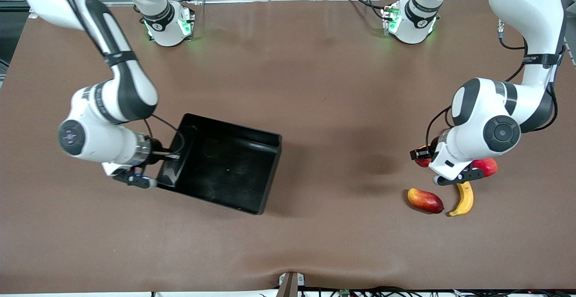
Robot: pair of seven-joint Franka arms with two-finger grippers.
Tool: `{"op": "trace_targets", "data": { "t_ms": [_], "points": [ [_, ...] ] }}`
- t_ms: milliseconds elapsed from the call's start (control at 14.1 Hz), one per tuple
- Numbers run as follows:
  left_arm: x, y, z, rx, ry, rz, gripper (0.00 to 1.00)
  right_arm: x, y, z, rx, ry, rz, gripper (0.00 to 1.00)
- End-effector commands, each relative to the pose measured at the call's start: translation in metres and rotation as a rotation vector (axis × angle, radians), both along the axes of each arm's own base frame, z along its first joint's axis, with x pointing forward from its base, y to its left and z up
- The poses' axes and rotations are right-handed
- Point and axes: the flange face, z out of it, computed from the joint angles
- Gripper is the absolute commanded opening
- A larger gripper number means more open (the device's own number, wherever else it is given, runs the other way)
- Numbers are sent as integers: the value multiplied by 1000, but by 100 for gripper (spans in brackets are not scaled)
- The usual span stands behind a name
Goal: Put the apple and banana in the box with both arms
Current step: 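Push the black box toward the table middle with the right gripper, then withdraw the right gripper while the left gripper carries the apple toward the box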
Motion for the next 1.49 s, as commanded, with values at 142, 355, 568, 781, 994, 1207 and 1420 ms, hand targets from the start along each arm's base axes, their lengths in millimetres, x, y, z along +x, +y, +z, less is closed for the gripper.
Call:
{"op": "trace_targets", "data": {
  "t_ms": [142,355,568,781,994,1207,1420],
  "points": [
    [0,0,12,10,-9,12,0,-4,50,4,35,-51,-27,0],
    [2,-3,23,10,-13,23,0,-15,98,-9,42,-71,-5,0],
    [2,-7,25,11,-6,30,0,-19,131,-23,58,-119,-16,0],
    [2,-7,25,11,-6,33,0,-32,161,-35,51,-120,25,0],
    [1,-8,25,11,-4,31,0,-67,213,-54,18,-97,146,0],
    [-2,-22,26,10,-2,61,0,-78,226,-80,-8,-76,190,0],
    [-5,-35,28,7,-3,81,0,-91,231,-101,-45,-45,218,52]
  ]
}}
